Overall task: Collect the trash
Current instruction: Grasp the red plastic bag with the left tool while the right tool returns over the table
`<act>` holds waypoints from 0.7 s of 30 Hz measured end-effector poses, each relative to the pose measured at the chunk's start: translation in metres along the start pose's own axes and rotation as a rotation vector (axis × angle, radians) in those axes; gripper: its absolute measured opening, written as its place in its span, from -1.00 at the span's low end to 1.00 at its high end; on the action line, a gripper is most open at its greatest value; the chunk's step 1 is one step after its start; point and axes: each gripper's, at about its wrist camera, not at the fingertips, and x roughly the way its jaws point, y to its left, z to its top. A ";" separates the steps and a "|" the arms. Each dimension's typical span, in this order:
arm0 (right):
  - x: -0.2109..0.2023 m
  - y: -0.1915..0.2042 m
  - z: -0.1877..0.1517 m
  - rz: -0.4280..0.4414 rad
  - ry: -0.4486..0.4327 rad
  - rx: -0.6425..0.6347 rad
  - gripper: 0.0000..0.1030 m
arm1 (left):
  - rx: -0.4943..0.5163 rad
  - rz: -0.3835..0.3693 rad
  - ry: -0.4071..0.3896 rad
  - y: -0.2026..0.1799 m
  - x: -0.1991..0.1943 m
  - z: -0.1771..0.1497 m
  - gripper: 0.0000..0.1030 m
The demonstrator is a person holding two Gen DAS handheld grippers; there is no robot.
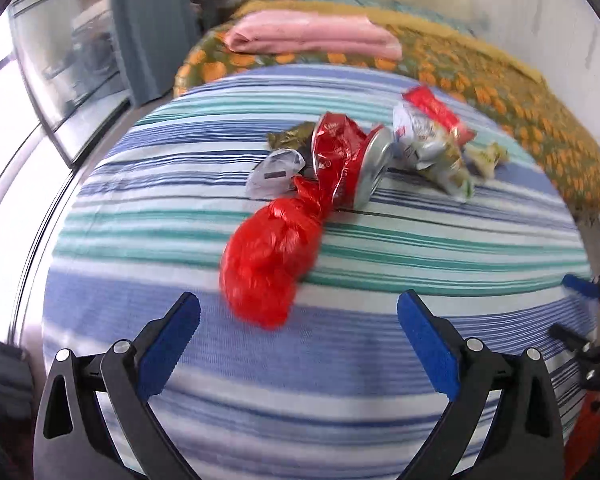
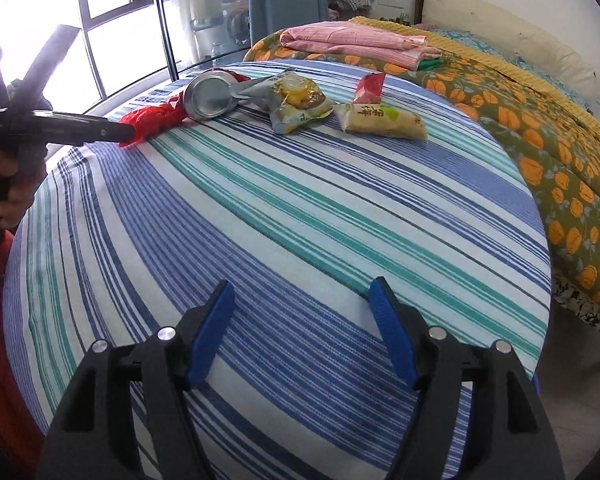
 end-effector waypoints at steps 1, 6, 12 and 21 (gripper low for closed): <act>0.000 -0.001 0.000 -0.001 0.000 0.001 0.37 | 0.016 -0.007 0.005 0.000 0.005 0.003 0.90; 0.002 -0.002 0.001 -0.005 0.002 0.003 0.41 | 0.047 0.014 -0.001 0.003 0.024 0.009 0.89; 0.002 -0.004 0.004 0.003 0.017 0.005 0.41 | 0.059 0.053 -0.016 0.005 0.030 0.012 0.89; 0.003 -0.024 0.009 -0.008 0.018 0.083 0.41 | 0.018 -0.030 0.014 0.004 0.019 0.005 -0.19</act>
